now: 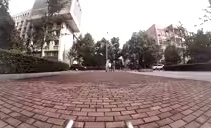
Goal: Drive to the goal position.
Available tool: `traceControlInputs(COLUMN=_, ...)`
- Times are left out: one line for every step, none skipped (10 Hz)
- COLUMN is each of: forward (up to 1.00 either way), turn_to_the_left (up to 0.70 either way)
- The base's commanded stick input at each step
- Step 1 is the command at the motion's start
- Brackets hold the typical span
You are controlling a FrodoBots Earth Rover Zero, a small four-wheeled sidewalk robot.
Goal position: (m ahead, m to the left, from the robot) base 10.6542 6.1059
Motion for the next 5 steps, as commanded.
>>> traceControlInputs(forward=0.45, turn_to_the_left=0.00)
traceControlInputs(forward=0.47, turn_to_the_left=0.00)
traceControlInputs(forward=0.70, turn_to_the_left=0.00)
traceControlInputs(forward=0.70, turn_to_the_left=0.00)
traceControlInputs(forward=0.70, turn_to_the_left=0.00)
